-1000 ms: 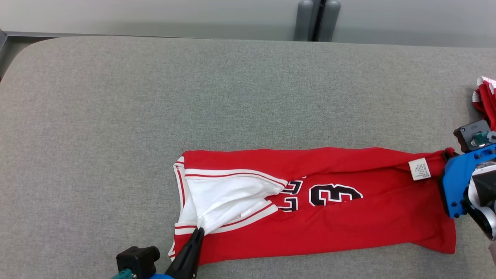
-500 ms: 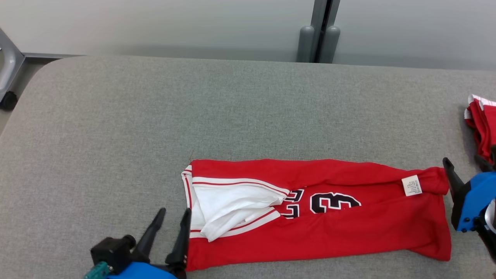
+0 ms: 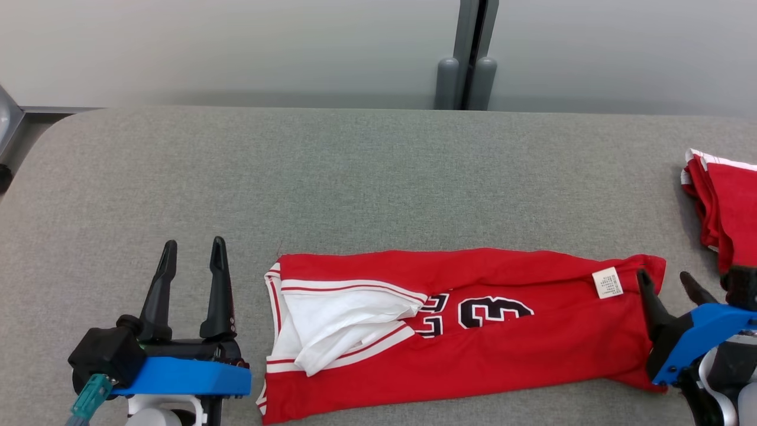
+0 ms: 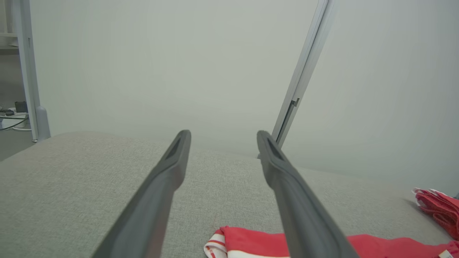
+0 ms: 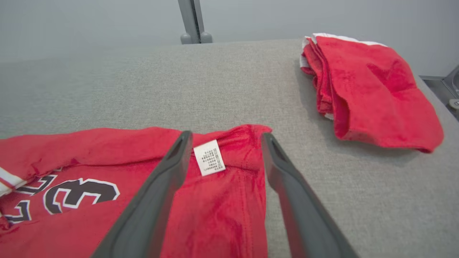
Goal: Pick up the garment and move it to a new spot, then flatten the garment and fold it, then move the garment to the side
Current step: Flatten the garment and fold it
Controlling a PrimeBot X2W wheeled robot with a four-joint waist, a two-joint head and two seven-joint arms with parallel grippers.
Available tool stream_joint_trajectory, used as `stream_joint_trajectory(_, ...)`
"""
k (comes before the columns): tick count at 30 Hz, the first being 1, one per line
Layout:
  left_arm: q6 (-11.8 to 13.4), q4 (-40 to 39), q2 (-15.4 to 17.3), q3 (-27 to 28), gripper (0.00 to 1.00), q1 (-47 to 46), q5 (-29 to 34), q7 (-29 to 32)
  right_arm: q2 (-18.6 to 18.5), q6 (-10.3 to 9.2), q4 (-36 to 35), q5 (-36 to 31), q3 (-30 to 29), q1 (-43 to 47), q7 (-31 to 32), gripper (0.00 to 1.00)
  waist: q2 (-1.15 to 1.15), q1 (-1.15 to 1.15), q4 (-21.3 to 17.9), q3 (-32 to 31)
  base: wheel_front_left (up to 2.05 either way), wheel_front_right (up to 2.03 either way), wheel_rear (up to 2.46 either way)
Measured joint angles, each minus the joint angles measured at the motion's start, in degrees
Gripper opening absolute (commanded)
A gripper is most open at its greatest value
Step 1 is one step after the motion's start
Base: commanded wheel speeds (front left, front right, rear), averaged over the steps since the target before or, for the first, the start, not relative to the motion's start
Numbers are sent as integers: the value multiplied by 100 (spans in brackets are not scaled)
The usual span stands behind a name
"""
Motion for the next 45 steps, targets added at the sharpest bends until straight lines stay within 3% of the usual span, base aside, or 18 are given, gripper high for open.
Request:
stream_joint_trajectory(13, -604, 579, -542, 677, 100, -200, 602, 1, 238, 0, 1291, -322, -624, -666, -191, 100, 0, 1, -91, 272, 0, 0, 0)
stream_joint_trajectory(30, -846, 783, -717, 906, 100, -448, 872, 1, 253, 0, 2755, -821, -723, -1456, -154, 100, 0, 0, -22, 545, 0, 0, 0)
stream_joint_trajectory(31, -846, 788, -719, 914, 100, -449, 888, 1, 247, 0, 2775, -876, -699, -1470, -149, 62, 0, 0, -27, 550, 0, 0, 0)
stream_joint_trajectory(32, -847, 792, -720, 922, 100, -450, 890, 1, 246, 0, 2795, -933, -679, -1496, -147, 10, 0, 0, -33, 556, 0, 0, 0)
stream_joint_trajectory(33, -848, 797, -722, 926, 100, -454, 893, 1, 244, 0, 2810, -981, -654, -1524, -142, 0, 0, 0, -39, 562, 0, 0, 0)
stream_joint_trajectory(39, -851, 835, -731, 962, 100, -480, 905, 1, 308, 8, 2641, -1202, -782, -1558, -322, 0, 1, 1, -108, 565, 0, 0, 0)
stream_joint_trajectory(45, -853, 845, -742, 961, 100, -482, 906, 1, 257, 5, 1911, -1418, -1056, -1503, -313, 0, 1, 1, -189, 496, 0, 0, 0)
